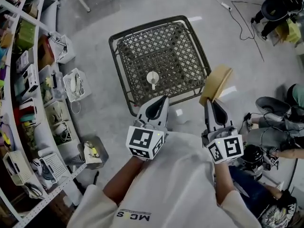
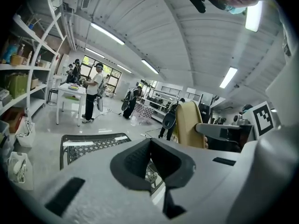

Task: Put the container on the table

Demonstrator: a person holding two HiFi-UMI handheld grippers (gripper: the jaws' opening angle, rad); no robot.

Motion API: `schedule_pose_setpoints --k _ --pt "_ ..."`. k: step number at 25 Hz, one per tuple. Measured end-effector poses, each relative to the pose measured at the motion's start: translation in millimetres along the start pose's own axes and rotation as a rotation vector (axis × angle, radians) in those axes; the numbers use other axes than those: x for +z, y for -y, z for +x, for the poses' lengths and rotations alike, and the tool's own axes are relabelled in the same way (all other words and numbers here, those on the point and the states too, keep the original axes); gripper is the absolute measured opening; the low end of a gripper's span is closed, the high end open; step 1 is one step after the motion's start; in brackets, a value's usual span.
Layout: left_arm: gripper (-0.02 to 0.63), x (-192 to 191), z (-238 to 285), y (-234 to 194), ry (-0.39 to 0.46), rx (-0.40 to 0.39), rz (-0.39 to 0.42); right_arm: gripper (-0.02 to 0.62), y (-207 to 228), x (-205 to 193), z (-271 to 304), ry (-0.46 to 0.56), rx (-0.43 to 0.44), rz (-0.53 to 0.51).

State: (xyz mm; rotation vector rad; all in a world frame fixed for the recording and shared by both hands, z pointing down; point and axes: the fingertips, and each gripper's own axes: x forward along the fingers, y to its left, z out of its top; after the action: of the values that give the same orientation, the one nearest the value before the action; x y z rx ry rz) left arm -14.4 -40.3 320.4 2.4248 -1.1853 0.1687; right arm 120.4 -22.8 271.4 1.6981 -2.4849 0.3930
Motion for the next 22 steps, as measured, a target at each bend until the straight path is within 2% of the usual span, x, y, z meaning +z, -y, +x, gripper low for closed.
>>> schedule_pose_setpoints --k 12,22 --pt "0.023 6.0 32.5 -28.0 -0.016 0.012 0.015 0.031 10.4 -15.1 56.9 -0.063 0.042 -0.007" --pt "0.023 -6.8 54.2 -29.9 -0.07 0.026 0.037 0.031 20.7 -43.7 73.6 -0.131 0.087 -0.086"
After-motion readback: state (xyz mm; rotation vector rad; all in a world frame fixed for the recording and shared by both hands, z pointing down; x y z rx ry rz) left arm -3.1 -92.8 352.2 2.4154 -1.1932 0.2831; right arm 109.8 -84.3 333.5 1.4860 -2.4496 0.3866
